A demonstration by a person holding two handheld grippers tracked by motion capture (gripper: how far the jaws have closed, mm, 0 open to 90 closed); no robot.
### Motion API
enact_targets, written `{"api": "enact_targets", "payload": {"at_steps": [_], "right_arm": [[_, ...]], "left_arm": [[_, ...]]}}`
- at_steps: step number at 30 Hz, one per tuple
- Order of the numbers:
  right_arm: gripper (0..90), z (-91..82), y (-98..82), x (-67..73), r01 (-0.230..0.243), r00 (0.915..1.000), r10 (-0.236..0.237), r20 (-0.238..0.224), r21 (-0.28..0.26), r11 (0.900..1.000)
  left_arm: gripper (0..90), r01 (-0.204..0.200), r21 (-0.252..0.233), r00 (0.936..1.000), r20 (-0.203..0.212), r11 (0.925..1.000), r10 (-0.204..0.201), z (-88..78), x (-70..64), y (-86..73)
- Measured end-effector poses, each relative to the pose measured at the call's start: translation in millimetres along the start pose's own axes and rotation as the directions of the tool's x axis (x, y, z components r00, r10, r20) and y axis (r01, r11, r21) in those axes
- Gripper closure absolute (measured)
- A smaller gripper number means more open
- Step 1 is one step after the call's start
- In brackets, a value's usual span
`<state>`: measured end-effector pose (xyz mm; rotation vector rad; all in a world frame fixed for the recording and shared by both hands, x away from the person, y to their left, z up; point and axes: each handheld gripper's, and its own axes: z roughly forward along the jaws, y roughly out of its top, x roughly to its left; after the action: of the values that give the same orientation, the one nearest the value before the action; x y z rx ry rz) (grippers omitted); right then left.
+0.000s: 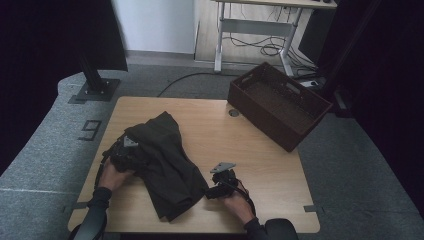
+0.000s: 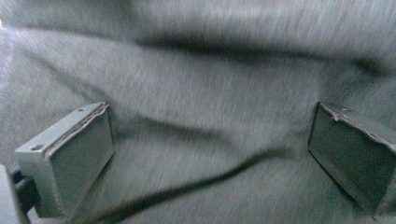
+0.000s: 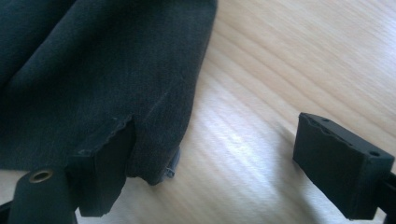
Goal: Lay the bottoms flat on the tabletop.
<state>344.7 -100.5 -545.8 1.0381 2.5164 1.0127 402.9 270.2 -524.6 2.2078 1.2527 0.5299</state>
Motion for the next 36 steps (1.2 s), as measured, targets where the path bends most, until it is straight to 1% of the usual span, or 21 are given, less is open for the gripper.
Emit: {"api": "enact_targets", "payload": {"at_steps": [2,4,6,9,11,14,17,23,25,28,30,31,32,33,34,35,36], "right_arm": [[14.9,-0.3,0.4,-5.2,-0.007,0.9999,0.007,0.008,0.002,1.000],[15.0,0.0,1.1,-9.0,-0.012,0.9998,0.012,0.015,0.003,1.000],[15.0,0.5,2.2,-13.5,-0.018,0.9996,0.018,0.024,0.006,1.000],[15.0,1.4,4.0,-20.6,-0.031,0.9989,0.031,0.034,0.009,0.999],[15.0,2.0,5.2,-26.2,-0.038,0.9984,0.037,0.043,0.011,0.999],[15.1,2.9,7.1,-34.2,-0.051,0.9972,0.050,0.056,0.013,0.999],[15.1,3.5,8.7,-42.6,-0.064,0.9958,0.062,0.067,0.016,0.998],[15.3,3.3,10.3,-63.1,-0.097,0.9908,0.095,0.096,0.017,0.995],[15.3,3.4,10.6,-67.4,-0.103,0.9897,0.100,0.102,0.016,0.995],[15.3,3.9,11.8,-75.5,-0.116,0.9871,0.114,0.113,0.016,0.993],[15.3,4.5,12.9,-80.8,-0.128,0.9845,0.125,0.123,0.014,0.992],[15.4,4.8,13.2,-84.5,-0.133,0.9830,0.130,0.130,0.012,0.991],[15.6,4.9,13.3,-85.7,-0.135,0.9825,0.133,0.131,0.009,0.991],[15.8,4.8,13.3,-86.8,-0.135,0.9826,0.133,0.130,0.009,0.991],[16.6,4.4,13.1,-87.6,-0.137,0.9826,0.135,0.128,0.007,0.991],[17.5,3.5,12.9,-88.3,-0.139,0.9832,0.137,0.121,0.007,0.990],[18.3,1.8,12.5,-89.0,-0.141,0.9839,0.139,0.112,0.010,0.990]], "left_arm": [[0.6,-0.004,0.015,1.0000,-0.004,0.9999,0.004,0.3,-0.6,-6.1],[1.0,-0.021,0.032,0.9997,-0.013,0.9993,0.021,1.1,-2.4,-11.1],[1.3,-0.007,0.023,1.0000,-0.006,0.9997,0.007,0.0,-3.0,-15.4],[2.1,-0.005,0.019,0.9999,-0.012,0.9998,0.005,-2.6,-7.2,-19.5],[3.2,0.002,0.015,0.9999,-0.012,0.9999,-0.002,-3.7,-9.8,-21.6],[3.9,0.035,0.005,0.9994,-0.007,0.9994,-0.035,-4.9,-14.9,-25.7],[4.6,0.055,0.005,0.9985,0.004,0.9985,-0.055,-6.9,-20.8,-28.7],[6.0,0.029,0.014,0.9992,0.026,0.9995,-0.029,-13.3,-40.8,-33.4],[6.9,0.021,0.018,0.9993,0.031,0.9996,-0.022,-15.1,-47.2,-33.7],[7.1,0.028,0.020,0.9990,0.035,0.9994,-0.029,-16.5,-56.2,-34.1],[7.0,0.027,0.024,0.9982,0.052,0.9993,-0.028,-17.9,-64.8,-34.8],[7.0,0.022,0.030,0.9979,0.061,0.9993,-0.024,-18.4,-67.0,-34.9],[7.0,0.010,0.039,0.9978,0.065,0.9992,-0.013,-18.5,-69.4,-34.9],[7.0,-0.001,0.039,0.9977,0.068,0.9992,-0.002,-19.4,-71.5,-34.9],[7.2,-0.006,0.044,0.9970,0.077,0.9990,0.003,-20.8,-72.2,-34.2],[7.7,-0.007,0.050,0.9962,0.087,0.9988,0.002,-23.3,-72.0,-32.6],[8.7,-0.009,0.039,0.9947,0.102,0.9992,0.005,-28.8,-71.2,-29.8]]}}
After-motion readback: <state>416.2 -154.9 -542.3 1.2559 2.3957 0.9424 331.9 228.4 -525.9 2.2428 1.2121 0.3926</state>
